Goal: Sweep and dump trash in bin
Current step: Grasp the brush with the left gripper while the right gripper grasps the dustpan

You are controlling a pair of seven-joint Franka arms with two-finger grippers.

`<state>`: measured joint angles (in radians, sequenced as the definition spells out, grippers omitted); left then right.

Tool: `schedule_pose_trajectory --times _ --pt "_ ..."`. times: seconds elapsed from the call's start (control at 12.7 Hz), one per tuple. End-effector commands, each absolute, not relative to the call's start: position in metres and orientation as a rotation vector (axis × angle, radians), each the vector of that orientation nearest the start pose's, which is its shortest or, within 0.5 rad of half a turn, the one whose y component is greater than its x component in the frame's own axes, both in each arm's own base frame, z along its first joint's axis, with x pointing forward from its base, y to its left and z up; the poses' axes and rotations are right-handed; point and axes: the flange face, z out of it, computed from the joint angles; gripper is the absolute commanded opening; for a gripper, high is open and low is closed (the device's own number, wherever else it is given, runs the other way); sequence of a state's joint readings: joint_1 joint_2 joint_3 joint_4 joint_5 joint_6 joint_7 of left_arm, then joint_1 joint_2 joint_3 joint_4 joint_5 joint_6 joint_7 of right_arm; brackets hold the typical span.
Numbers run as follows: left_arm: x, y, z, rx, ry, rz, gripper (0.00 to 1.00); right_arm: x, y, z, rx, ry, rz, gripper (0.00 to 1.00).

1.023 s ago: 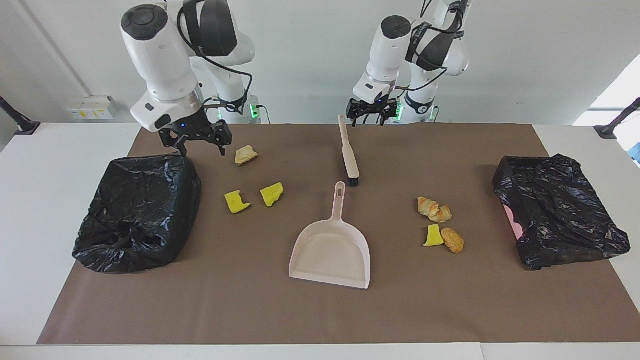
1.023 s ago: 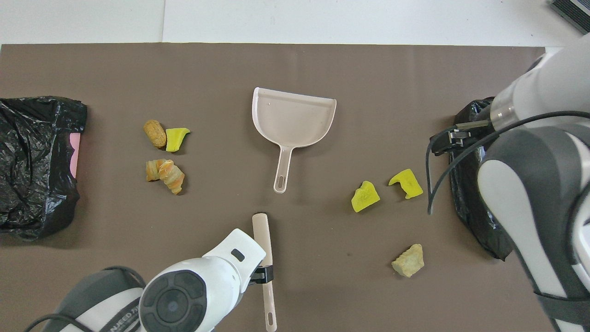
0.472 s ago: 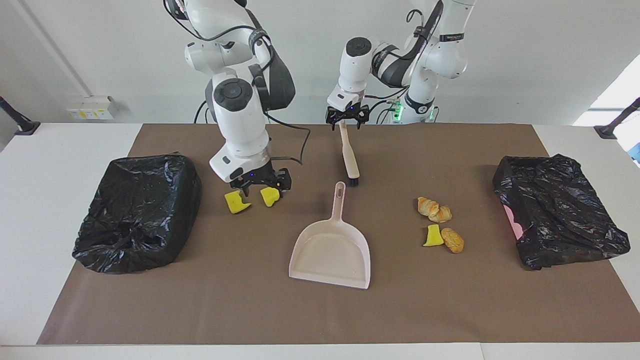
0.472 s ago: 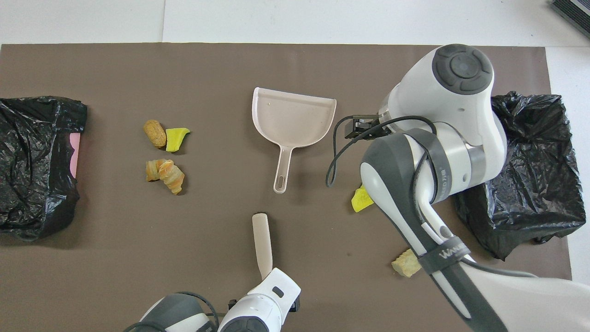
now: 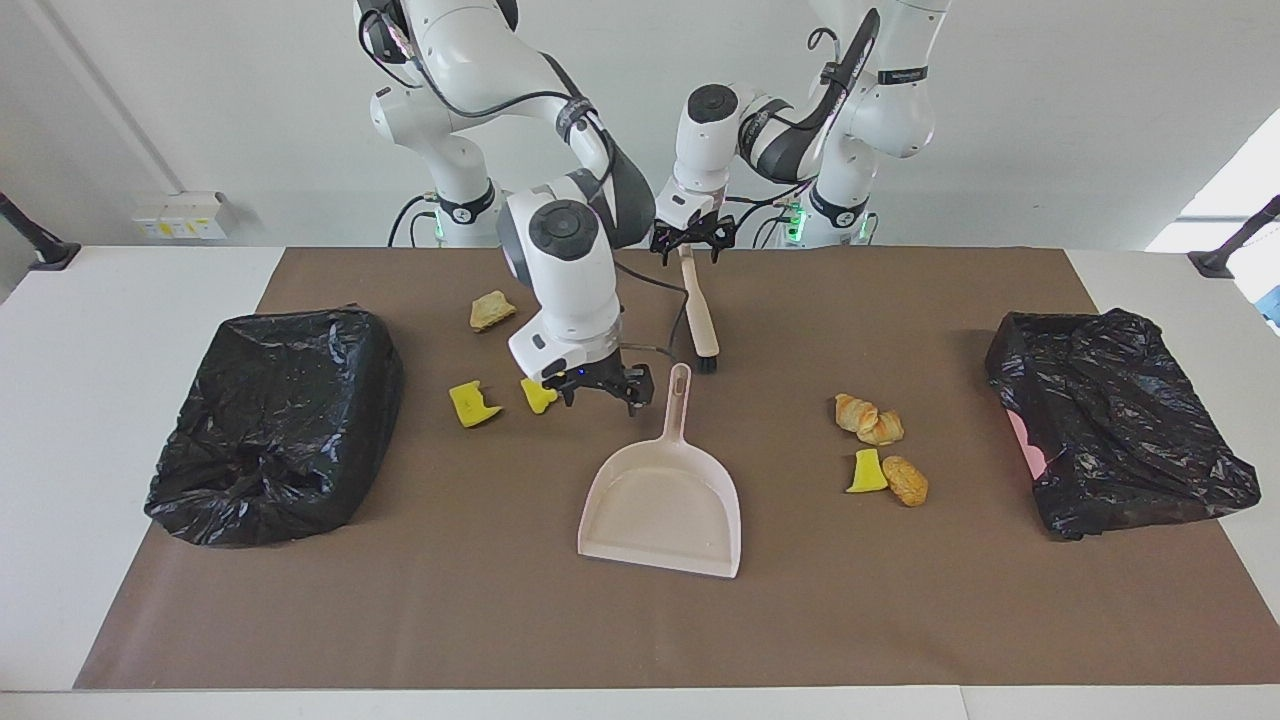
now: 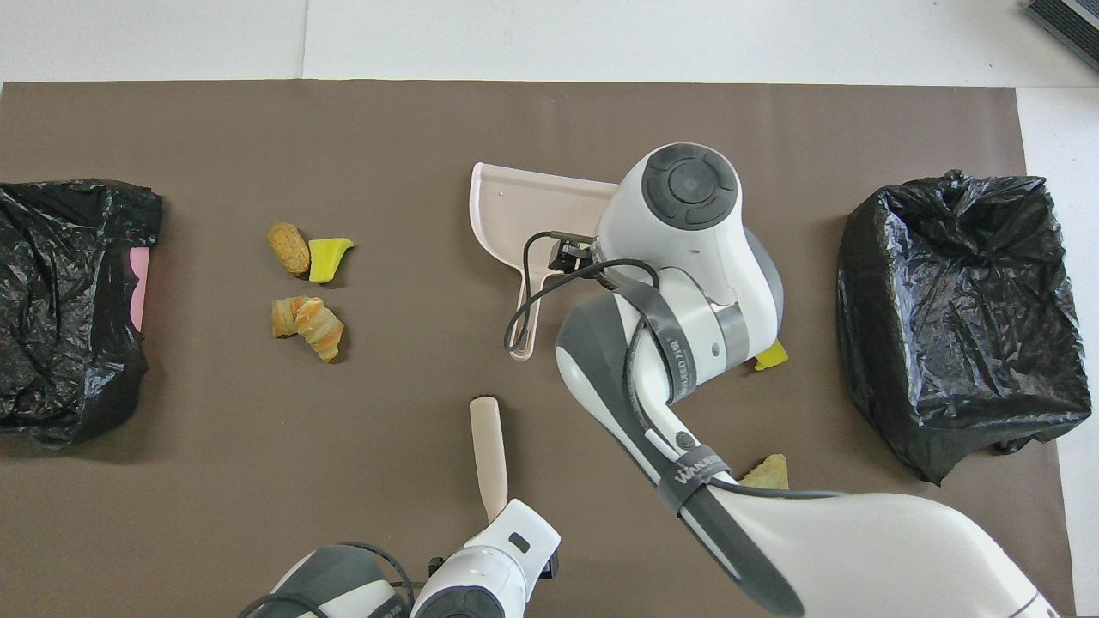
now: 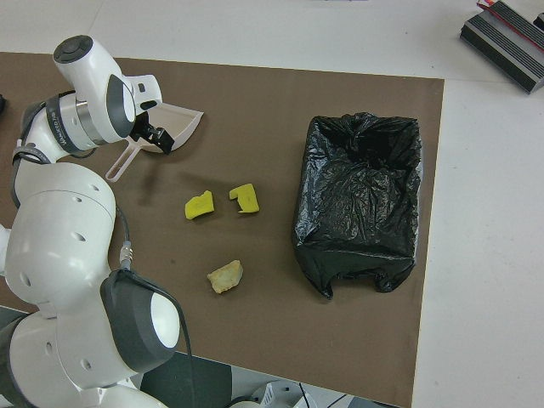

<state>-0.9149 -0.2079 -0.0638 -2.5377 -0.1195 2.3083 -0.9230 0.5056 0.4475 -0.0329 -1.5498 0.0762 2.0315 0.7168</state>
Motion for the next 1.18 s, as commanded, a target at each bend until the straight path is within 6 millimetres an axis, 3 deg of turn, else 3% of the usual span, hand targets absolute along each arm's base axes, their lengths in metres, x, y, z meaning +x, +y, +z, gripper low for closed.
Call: schedule_pose_trajectory --times 0.0,0.08,0.16,0.31,0.47,0.55,0.71,0.79,1.02,1.1 --pt "0.235 -0.361 0.341 -3.185 -0.058 0.107 0.76 0.616 0.356 0.382 -3.015 0.512 -0.006 1.0" --pt "0.235 -0.361 0.341 -3.184 -0.058 0.109 0.56 0.614 0.369 0.375 -3.015 0.521 -0.002 1.0" --pt "0.234 -0.361 0.339 -3.178 -0.056 0.114 0.47 0.612 0.379 0.369 -3.016 0.53 0.0 1.0" --pt "0.235 -0.36 0.336 -3.17 -0.051 0.124 0.0 0.605 0.393 0.36 -3.025 0.508 0.008 1.0" --pt "0.236 -0.359 0.335 -3.163 -0.038 0.133 0.0 0.601 0.399 0.35 -3.042 0.491 0.02 1.0" --pt "0.24 -0.357 0.335 -3.16 -0.044 0.138 0.0 0.598 0.402 0.351 -3.052 0.476 0.02 0.9" --pt "0.248 -0.347 0.343 -3.135 -0.017 0.178 0.0 0.596 0.403 0.354 -3.059 0.455 0.018 0.39" --pt "0.259 -0.337 0.353 -3.115 -0.01 0.214 0.0 0.597 0.402 0.354 -3.061 0.45 0.012 0.02" --pt "0.284 -0.299 0.38 -3.109 -0.03 0.252 0.0 0.598 0.4 0.356 -3.089 0.416 -0.019 0.0" --pt "0.297 -0.278 0.388 -3.105 -0.052 0.277 0.0 0.602 0.394 0.365 -3.082 0.408 -0.03 0.0"
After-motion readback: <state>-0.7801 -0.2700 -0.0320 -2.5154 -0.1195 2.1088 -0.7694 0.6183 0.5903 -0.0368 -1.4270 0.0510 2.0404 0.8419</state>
